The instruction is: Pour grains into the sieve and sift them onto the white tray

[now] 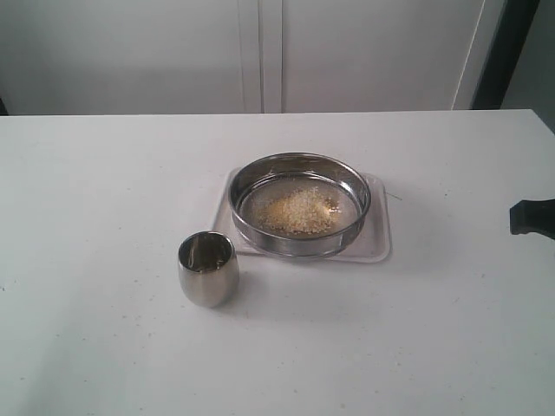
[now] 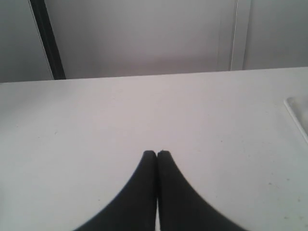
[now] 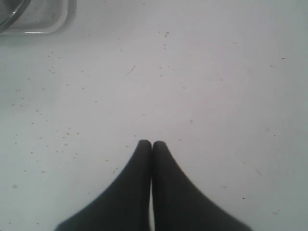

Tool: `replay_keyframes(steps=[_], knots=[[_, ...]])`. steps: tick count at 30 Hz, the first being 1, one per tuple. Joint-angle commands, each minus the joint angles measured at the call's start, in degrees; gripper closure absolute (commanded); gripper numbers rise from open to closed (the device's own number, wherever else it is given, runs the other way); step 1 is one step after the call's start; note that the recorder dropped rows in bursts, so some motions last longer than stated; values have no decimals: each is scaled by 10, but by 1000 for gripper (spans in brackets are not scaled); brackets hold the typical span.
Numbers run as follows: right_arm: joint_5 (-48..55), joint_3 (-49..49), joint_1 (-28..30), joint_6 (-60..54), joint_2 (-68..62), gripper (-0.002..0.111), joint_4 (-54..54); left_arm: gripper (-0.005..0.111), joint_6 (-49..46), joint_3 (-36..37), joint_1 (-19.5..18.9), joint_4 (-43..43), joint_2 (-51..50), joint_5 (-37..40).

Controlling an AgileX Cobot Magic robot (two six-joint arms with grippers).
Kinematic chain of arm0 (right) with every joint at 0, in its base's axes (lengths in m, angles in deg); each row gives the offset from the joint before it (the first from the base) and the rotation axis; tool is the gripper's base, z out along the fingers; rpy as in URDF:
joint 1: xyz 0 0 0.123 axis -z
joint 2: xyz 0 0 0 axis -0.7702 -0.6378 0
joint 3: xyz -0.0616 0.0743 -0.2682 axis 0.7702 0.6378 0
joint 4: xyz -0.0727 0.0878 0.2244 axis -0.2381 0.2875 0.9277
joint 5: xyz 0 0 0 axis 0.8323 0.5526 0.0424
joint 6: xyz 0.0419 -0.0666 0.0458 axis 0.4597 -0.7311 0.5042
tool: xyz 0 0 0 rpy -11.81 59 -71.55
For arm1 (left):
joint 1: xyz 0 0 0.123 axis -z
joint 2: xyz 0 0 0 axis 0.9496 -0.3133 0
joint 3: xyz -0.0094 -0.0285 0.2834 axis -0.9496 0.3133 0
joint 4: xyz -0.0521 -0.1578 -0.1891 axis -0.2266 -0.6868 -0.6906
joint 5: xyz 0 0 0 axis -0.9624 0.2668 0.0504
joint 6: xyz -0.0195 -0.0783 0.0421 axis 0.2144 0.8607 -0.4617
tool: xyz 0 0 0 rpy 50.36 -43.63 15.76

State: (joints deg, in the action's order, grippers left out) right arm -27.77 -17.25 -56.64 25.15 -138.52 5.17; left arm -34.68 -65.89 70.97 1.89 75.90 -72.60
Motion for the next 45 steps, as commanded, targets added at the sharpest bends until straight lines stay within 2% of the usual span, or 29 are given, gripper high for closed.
replay_keyframes(steps=[1,4,12,32,45], knots=[[-2,2,7,0,4,108,-1,107,-15,-45,-2,9,3,85],[-2,2,7,0,4,108,-1,107,-15,-81,-2,40,3,149],[-2,2,7,0,4,108,-1,107,-10,-170,-2,86,-52,261],[-2,2,7,0,4,108,-1,107,14,-192,-2,82,-72,235],[-2,2,7,0,4,108,-1,107,18,-301,-2,80,-275,270]])
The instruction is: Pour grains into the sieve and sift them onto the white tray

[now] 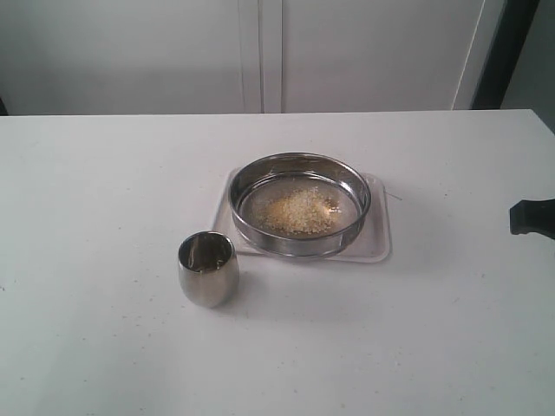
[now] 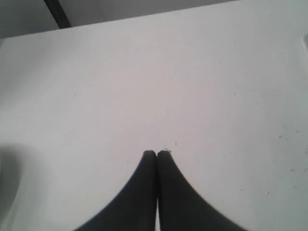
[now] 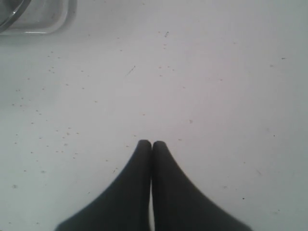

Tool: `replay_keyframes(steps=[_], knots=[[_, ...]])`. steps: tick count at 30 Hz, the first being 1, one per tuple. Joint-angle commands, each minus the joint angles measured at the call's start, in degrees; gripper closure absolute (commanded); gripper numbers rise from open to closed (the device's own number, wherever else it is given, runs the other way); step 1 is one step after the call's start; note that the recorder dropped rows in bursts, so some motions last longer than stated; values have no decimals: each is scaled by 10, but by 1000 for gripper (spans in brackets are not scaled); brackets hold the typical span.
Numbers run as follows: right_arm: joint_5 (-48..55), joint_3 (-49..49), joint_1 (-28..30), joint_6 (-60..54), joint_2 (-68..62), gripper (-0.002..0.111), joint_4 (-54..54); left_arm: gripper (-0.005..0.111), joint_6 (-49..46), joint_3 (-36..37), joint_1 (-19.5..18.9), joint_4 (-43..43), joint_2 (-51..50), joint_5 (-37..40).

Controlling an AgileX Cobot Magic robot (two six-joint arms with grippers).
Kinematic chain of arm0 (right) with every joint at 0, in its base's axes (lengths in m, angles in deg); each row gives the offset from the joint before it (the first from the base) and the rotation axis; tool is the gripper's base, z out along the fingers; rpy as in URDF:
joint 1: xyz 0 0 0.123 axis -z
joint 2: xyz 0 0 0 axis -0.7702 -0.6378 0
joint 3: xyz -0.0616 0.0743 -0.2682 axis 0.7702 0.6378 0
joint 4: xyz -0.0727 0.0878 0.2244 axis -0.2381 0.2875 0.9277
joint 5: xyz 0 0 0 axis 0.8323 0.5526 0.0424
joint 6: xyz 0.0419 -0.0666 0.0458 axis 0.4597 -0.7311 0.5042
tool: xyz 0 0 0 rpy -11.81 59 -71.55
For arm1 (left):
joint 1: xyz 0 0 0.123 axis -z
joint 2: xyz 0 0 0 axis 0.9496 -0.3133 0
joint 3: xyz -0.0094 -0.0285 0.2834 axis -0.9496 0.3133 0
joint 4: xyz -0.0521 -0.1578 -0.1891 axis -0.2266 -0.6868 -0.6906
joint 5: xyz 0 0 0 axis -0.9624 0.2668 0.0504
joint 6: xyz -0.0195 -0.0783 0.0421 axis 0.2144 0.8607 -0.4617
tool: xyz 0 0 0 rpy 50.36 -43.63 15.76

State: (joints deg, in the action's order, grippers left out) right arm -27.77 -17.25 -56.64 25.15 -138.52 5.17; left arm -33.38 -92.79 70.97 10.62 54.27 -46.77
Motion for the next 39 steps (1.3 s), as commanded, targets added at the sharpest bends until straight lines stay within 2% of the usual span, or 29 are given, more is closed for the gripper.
replay_keyframes(steps=[1,14,18,25,39], knots=[[-2,2,7,0,4,108,-1,107,4,-41,-2,-7,-78,13],[-2,2,7,0,4,108,-1,107,-27,-190,1,-59,-334,54],[-2,2,7,0,4,108,-1,107,-40,-236,22,-66,-401,58],[-2,2,7,0,4,108,-1,107,-37,-327,66,-85,-512,111],[-2,2,7,0,4,108,-1,107,-36,-528,110,-160,-699,193]])
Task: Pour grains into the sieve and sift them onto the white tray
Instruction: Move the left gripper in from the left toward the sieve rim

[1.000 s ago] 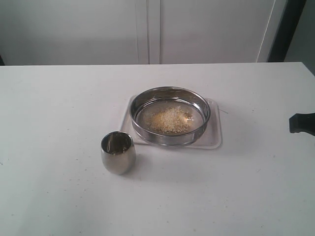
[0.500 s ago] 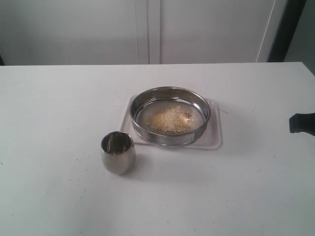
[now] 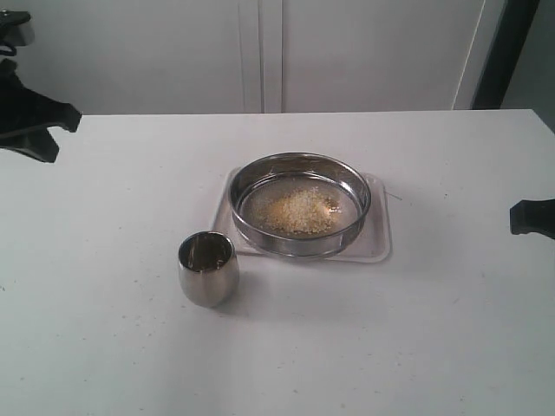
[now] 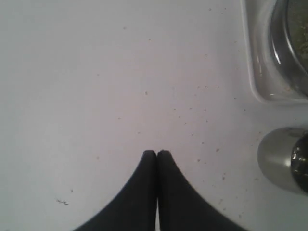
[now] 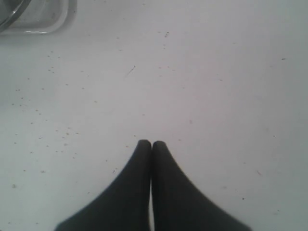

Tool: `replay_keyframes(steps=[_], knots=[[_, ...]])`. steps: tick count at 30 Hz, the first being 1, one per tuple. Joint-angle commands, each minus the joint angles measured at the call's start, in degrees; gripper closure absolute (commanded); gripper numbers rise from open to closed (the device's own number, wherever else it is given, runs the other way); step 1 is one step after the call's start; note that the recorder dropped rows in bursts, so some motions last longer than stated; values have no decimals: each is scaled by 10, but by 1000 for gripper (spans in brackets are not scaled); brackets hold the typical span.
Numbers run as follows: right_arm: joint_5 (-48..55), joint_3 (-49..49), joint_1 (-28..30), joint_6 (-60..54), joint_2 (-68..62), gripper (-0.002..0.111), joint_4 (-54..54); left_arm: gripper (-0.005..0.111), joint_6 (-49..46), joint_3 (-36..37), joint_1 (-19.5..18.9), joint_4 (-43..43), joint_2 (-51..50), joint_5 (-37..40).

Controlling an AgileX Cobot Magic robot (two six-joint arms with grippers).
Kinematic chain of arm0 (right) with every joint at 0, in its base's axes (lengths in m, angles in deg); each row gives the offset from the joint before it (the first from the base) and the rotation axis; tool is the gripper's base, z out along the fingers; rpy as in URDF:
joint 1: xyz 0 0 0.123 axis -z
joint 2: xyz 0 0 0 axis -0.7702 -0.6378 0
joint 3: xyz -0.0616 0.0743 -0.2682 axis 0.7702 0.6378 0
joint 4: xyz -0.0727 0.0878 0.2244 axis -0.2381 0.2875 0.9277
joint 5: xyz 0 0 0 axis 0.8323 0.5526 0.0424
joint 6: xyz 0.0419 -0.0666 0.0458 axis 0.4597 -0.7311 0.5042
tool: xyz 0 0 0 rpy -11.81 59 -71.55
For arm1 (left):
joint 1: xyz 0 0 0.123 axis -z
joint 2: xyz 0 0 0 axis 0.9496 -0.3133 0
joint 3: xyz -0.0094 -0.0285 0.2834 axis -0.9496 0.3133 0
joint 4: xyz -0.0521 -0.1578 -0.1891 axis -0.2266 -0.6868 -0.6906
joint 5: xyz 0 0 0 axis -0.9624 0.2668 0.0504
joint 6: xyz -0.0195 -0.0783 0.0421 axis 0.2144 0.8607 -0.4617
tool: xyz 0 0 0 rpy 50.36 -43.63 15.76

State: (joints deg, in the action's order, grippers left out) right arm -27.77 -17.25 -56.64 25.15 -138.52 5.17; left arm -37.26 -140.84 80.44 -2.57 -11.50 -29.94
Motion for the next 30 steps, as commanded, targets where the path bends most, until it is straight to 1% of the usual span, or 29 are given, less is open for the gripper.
replay_keyframes(steps=[1,7,10,18,24,30], knots=[[-2,2,7,0,4,108,-1,107,3,-63,21,-34,-55,29],[-2,2,7,0,4,108,-1,107,5,-148,46,-47,-127,50],[-2,2,7,0,4,108,-1,107,5,-185,49,-60,-163,63],[-2,2,7,0,4,108,-1,107,16,-265,62,-77,-241,67],[-2,2,7,0,4,108,-1,107,16,-342,85,-85,-300,65],[-2,2,7,0,4,108,-1,107,16,-393,114,-88,-346,75]])
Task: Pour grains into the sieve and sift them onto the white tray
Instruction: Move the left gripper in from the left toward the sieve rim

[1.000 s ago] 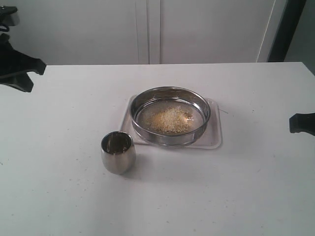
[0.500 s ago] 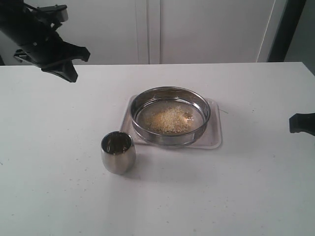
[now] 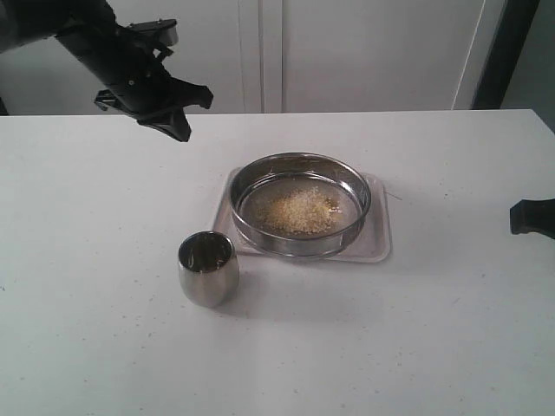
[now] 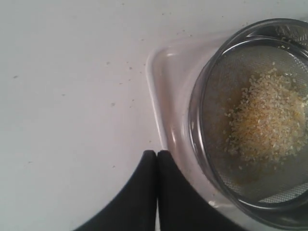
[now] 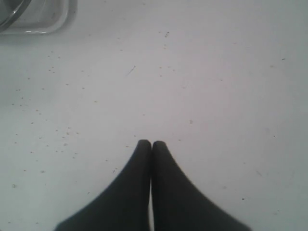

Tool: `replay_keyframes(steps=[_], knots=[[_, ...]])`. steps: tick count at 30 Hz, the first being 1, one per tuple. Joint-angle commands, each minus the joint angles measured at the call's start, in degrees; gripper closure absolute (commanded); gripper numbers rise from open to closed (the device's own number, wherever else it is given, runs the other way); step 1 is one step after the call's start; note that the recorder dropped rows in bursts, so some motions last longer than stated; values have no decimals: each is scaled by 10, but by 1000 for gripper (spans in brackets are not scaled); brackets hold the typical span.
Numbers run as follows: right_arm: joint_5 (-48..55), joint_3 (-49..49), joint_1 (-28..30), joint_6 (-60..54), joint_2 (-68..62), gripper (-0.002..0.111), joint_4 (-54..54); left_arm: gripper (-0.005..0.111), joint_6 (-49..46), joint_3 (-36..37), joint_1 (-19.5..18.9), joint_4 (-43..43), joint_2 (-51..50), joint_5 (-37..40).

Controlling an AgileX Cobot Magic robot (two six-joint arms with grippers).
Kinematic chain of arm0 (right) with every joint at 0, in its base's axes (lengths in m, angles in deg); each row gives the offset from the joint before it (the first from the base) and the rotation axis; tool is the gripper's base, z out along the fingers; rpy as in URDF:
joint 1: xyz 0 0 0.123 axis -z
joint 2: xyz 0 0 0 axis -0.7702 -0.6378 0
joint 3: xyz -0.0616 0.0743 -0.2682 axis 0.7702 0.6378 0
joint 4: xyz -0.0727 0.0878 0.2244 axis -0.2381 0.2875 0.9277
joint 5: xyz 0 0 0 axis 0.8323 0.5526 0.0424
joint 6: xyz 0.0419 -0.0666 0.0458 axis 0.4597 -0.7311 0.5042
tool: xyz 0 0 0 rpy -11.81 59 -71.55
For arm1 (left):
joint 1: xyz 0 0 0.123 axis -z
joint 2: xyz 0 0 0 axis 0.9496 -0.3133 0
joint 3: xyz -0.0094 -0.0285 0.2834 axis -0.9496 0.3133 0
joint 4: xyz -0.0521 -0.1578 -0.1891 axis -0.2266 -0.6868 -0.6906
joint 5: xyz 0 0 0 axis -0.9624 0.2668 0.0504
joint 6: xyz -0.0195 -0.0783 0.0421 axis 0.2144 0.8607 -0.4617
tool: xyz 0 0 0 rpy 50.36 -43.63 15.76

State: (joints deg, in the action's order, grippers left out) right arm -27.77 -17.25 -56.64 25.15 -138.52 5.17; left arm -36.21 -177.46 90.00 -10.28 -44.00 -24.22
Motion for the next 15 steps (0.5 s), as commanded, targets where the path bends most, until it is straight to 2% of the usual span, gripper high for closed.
replay_keyframes(steps=[1,12,15], knots=[[-2,2,7,0,4,108,-1,107,5,-32,23,-13,-27,21],[-2,2,7,0,4,108,-1,107,35,-45,32,-28,-63,15],[-2,2,7,0,4,108,-1,100,31,-45,32,-58,-74,15]])
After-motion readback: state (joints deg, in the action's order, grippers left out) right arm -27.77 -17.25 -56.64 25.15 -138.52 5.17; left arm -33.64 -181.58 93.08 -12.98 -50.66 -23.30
